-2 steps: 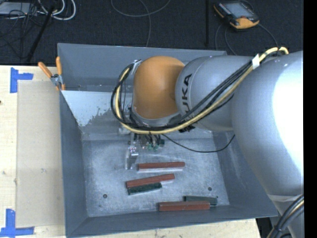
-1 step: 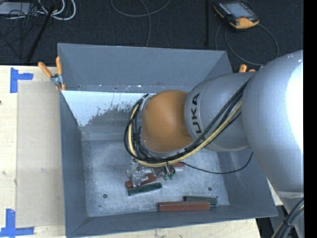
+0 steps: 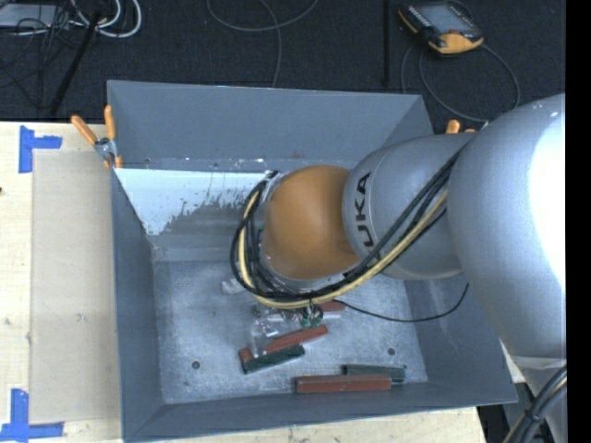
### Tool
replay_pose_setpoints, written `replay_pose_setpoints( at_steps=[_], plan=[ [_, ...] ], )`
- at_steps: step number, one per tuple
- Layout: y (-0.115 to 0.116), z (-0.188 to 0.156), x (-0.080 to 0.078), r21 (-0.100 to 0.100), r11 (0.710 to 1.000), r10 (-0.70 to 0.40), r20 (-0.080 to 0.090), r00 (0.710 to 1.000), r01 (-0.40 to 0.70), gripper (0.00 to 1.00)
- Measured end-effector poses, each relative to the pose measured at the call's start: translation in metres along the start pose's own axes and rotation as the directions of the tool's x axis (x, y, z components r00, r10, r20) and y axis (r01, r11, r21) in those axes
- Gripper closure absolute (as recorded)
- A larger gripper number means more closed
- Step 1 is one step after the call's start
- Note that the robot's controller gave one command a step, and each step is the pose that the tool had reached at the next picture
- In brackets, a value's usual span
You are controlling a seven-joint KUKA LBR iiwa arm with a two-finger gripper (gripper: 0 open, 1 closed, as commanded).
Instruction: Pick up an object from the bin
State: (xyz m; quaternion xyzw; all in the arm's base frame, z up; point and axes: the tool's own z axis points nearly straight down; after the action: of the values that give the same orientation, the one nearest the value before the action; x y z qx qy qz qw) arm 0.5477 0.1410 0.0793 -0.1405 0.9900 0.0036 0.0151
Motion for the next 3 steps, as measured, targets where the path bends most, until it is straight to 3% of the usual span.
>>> replay_pose_setpoints(
  at_steps=[1,2,3],
  plan=[
    [0.000,0.000,0.001,0.000,1.000,0.001,-0.003,1.000,-0.001,0.00],
    [0.004,-0.003,0.068,0.002,0.964,-0.265,-0.017,0.964,0.266,1.00],
    [0.005,-0.005,0.060,0.005,0.965,-0.263,0.021,0.965,0.263,0.00]
  ],
)
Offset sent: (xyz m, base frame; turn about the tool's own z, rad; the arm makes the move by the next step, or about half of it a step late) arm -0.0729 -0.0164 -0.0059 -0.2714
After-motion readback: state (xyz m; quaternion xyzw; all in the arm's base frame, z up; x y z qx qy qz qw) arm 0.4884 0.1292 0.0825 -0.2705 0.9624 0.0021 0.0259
